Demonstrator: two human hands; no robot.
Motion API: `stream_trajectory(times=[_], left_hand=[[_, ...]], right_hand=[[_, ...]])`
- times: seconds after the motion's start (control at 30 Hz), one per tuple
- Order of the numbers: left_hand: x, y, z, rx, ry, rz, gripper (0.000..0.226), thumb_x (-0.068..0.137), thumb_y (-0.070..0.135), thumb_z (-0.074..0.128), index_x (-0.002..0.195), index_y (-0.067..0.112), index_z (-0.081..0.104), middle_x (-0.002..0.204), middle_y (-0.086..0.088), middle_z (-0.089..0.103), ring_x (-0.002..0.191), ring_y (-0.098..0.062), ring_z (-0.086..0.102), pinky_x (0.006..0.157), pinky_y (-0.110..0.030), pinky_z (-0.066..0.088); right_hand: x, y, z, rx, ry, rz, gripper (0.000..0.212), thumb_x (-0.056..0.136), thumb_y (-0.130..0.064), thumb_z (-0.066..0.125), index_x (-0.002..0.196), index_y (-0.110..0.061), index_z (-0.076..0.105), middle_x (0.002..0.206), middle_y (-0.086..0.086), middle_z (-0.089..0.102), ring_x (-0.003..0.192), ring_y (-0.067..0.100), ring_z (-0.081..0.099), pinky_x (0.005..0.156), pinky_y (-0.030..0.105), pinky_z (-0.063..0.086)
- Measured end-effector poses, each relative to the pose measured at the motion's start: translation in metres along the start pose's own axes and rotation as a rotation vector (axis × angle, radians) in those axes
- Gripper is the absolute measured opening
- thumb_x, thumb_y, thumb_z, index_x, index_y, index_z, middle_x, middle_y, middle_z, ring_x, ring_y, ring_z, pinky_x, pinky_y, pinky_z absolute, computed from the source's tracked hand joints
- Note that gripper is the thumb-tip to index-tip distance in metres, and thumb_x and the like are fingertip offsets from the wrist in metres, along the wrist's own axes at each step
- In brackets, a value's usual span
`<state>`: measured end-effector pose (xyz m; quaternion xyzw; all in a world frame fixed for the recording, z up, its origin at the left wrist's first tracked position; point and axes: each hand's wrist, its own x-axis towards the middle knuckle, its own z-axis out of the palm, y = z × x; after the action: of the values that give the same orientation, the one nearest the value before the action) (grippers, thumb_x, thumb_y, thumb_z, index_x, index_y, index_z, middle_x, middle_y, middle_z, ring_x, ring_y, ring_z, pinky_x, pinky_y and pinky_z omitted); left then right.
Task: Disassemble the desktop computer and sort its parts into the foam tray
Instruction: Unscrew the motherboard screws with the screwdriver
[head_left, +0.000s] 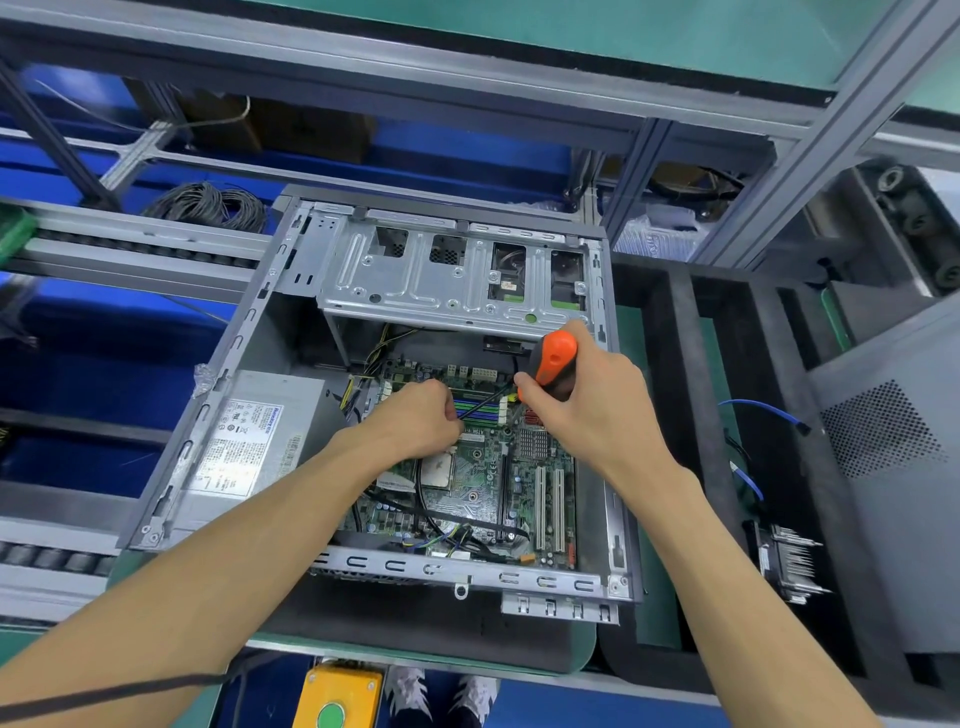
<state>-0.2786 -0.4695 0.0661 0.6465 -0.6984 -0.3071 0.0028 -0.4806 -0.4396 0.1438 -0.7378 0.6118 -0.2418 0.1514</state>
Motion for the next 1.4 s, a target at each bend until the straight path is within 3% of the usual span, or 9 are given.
stream_trajectory(times=[0.63, 0.93, 1.03, 1.13, 1.2, 1.27, 1.4], left_hand=[[-0.002, 0.001, -0.001, -0.005, -0.007, -0.004, 0.012, 0.092, 0.027, 0.062, 0.081, 0.023, 0.057, 0.067, 0.008, 0.053, 0.058, -0.005, 0.047, 0.048, -0.021, 0.031], [-0.011, 0.01, -0.007, -0.025, 0.0, 0.008, 0.017, 0.093, 0.036, 0.062, 0.091, 0.02, 0.057, 0.071, 0.003, 0.058, 0.059, -0.009, 0.051, 0.049, -0.025, 0.033], [-0.027, 0.024, -0.022, -0.05, 0.221, 0.151, 0.013, 0.097, 0.033, 0.054, 0.096, 0.02, 0.056, 0.069, 0.002, 0.062, 0.059, -0.013, 0.056, 0.055, -0.032, 0.044], [-0.049, 0.046, -0.054, -0.273, 0.394, 0.401, 0.01, 0.097, 0.037, 0.049, 0.102, 0.029, 0.054, 0.068, 0.008, 0.054, 0.058, -0.006, 0.05, 0.056, -0.036, 0.046], [-0.062, 0.061, -0.076, -0.257, 0.347, 0.556, 0.027, 0.094, 0.048, 0.044, 0.119, 0.039, 0.049, 0.082, 0.011, 0.052, 0.067, -0.002, 0.051, 0.061, -0.027, 0.043], [-0.069, 0.074, -0.089, -0.022, 0.269, 0.65, 0.04, 0.094, 0.051, 0.044, 0.132, 0.041, 0.044, 0.1, 0.013, 0.049, 0.085, -0.003, 0.054, 0.076, -0.03, 0.048], [-0.065, 0.088, -0.098, 0.224, 0.155, 0.723, 0.035, 0.099, 0.029, 0.054, 0.134, 0.025, 0.05, 0.115, 0.004, 0.053, 0.105, -0.017, 0.054, 0.09, -0.043, 0.048]], right_hand=[[-0.001, 0.002, 0.001, -0.009, -0.005, -0.022, 0.038, 0.09, -0.047, 0.069, 0.094, -0.025, 0.038, 0.067, -0.003, 0.065, 0.063, 0.022, 0.061, 0.063, 0.036, 0.049], [0.0, 0.004, 0.004, -0.045, -0.006, -0.052, 0.041, 0.086, -0.053, 0.07, 0.092, -0.03, 0.037, 0.068, -0.005, 0.065, 0.065, 0.024, 0.061, 0.061, 0.036, 0.049], [0.001, 0.005, 0.004, -0.037, -0.023, -0.051, 0.04, 0.085, -0.055, 0.071, 0.094, -0.031, 0.04, 0.068, -0.007, 0.064, 0.065, 0.023, 0.06, 0.061, 0.036, 0.048], [0.002, 0.006, 0.004, -0.043, -0.049, -0.054, 0.038, 0.085, -0.053, 0.071, 0.095, -0.034, 0.04, 0.069, -0.008, 0.066, 0.068, 0.023, 0.062, 0.062, 0.035, 0.046], [0.002, 0.008, 0.005, -0.045, -0.047, -0.062, 0.033, 0.085, -0.05, 0.07, 0.097, -0.032, 0.046, 0.069, -0.01, 0.062, 0.071, 0.026, 0.064, 0.06, 0.034, 0.041], [0.001, 0.008, 0.004, -0.071, -0.035, -0.074, 0.031, 0.086, -0.046, 0.069, 0.103, -0.025, 0.055, 0.065, -0.01, 0.052, 0.072, 0.031, 0.064, 0.059, 0.033, 0.034], [0.001, 0.008, 0.002, -0.044, -0.073, -0.053, 0.028, 0.086, -0.044, 0.069, 0.086, -0.028, 0.046, 0.063, -0.009, 0.052, 0.073, 0.029, 0.065, 0.06, 0.032, 0.038]])
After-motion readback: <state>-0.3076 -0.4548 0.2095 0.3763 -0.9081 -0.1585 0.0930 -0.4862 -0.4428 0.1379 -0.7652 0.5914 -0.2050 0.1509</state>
